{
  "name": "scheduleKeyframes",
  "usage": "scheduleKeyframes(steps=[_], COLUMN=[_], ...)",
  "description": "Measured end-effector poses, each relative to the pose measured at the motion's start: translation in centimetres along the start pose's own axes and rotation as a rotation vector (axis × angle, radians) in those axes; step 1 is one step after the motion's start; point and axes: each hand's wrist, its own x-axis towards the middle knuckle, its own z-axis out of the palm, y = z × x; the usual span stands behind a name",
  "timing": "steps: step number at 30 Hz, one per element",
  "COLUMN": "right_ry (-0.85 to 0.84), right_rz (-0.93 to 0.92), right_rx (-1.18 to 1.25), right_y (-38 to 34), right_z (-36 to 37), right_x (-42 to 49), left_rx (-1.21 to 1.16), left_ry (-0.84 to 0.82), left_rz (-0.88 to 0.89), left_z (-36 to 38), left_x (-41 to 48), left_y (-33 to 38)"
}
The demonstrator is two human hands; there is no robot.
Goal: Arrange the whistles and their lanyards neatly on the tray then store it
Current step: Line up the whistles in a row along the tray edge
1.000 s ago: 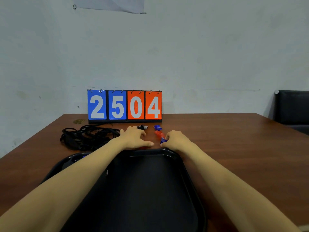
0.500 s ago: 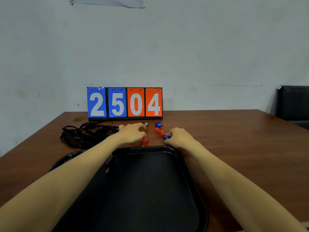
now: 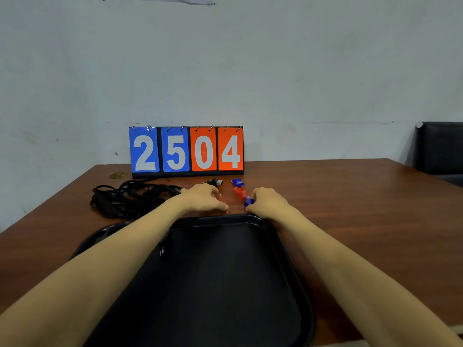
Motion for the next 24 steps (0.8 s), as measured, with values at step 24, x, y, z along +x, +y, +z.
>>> scheduleKeyframes(steps=[24], right_ry=[0.039], right_rz=[-0.012], right_rx=[-0.012], right_y=[-0.2], right_z=[0.6], right_x=[-0.1], left_rx=[0.186], left_ry=[-0.044], left_rz=[0.154], left_z=[0.0], left_x=[0.6], left_y=[0.3])
